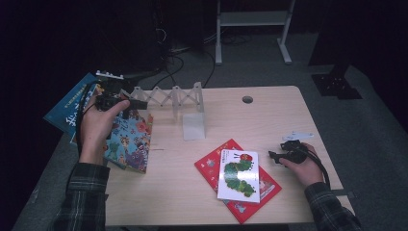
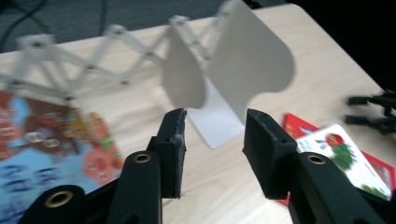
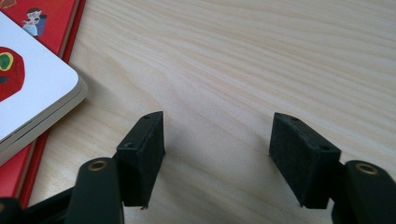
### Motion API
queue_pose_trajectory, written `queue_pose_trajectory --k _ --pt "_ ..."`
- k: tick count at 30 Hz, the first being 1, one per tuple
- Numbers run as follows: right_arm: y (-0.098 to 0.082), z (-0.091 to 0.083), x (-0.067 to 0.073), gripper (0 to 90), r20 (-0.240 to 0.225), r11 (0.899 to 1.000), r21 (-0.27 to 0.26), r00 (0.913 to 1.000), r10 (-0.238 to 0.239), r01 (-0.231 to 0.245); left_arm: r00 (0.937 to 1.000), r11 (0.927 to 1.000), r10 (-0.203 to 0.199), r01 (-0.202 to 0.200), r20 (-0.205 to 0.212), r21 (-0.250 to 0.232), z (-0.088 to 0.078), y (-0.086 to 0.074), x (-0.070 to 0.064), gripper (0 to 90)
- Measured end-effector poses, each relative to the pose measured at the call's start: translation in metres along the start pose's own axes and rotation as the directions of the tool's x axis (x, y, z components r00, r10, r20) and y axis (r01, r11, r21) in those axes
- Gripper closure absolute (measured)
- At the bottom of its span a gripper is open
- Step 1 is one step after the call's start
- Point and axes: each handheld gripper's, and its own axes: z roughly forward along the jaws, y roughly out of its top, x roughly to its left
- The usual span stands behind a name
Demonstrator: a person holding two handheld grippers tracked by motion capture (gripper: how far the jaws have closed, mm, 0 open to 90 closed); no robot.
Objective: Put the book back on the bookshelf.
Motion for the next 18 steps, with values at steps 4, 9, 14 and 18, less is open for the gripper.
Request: queue_pose_trajectory --k 4,9,14,18 --pt "-0.002 0.001 0.000 31.6 0.001 1.000 -0.014 1.0000 -0.003 0.003 0.9978 0.9991 0.037 -0.038 0.055 0.017 0.011 -0.009 -0.014 52.9" --pt "-0.003 0.002 -0.001 29.2 -0.001 1.000 -0.027 1.0000 -0.002 0.002 0.9925 0.9960 0.079 -0.083 0.093 0.034 0.024 -0.017 -0.025 47.1" --pt "-0.003 0.002 -0.001 27.6 -0.001 0.999 -0.033 1.0000 0.000 0.000 0.9814 0.9898 0.127 -0.135 0.144 0.046 0.037 -0.028 -0.036 42.4" --pt "-0.004 0.003 0.000 25.5 -0.002 0.999 -0.040 1.0000 0.001 -0.001 0.9754 0.9826 0.137 -0.156 0.173 0.101 0.048 -0.035 -0.043 34.9"
